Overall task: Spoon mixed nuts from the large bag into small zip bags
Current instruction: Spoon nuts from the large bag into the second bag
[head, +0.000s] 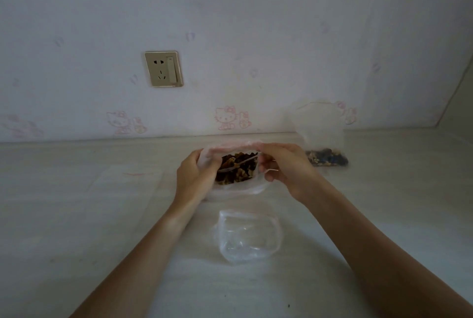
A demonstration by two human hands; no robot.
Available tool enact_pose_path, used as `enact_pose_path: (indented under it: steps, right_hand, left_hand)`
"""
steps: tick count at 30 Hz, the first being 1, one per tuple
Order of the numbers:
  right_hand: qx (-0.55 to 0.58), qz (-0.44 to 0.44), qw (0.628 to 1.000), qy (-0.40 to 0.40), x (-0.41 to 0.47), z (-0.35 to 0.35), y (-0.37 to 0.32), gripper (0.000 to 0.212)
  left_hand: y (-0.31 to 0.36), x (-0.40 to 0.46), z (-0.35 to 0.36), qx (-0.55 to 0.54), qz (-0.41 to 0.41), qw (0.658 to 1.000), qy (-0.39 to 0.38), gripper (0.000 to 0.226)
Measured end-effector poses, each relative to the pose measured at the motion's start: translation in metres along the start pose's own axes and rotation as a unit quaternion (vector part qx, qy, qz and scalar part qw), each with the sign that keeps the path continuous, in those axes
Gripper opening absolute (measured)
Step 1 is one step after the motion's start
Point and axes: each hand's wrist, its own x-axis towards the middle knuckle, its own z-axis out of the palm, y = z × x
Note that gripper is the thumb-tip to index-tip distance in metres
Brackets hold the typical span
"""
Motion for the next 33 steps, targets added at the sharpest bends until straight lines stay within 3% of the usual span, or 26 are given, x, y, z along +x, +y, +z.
enact_pose_path:
  steps: [2,7,11,19,23,33]
  right_hand:
    - [0.013,0.009,1.0,-0.02,0.001,0.005,0.005,0.02]
    - [-0.016,-0.066,0.997,0.024,-0.001,0.011,0.009,0.024]
    - [-0.121,-0.165,0.976,0.076,-0.002,0.003,0.002,0.032]
    - [-0.092,-0.069,0.993,0.034,-0.008,0.002,0.01,0.034]
    - [-0.062,-0.037,0.996,0.052,-0.012,0.007,0.016,0.031]
    - [-0.064,-0.107,0.986,0.108,-0.011,0.025,0.033,0.022]
  left_hand:
    - [-0.005,-0.003,0.005,0.017,0.028,0.999,0.016,0.015]
    - [-0.004,-0.002,0.003,0.016,0.057,0.997,0.044,0.026]
    - [-0.005,-0.003,0.002,0.014,0.067,0.997,0.046,0.029]
    - [-0.003,-0.005,0.001,0.003,0.077,0.997,0.027,0.03]
    - [-0.003,-0.006,0.0,0.003,0.083,0.996,0.022,0.03]
    - [-0.005,-0.005,0.002,0.004,0.089,0.996,0.022,0.03]
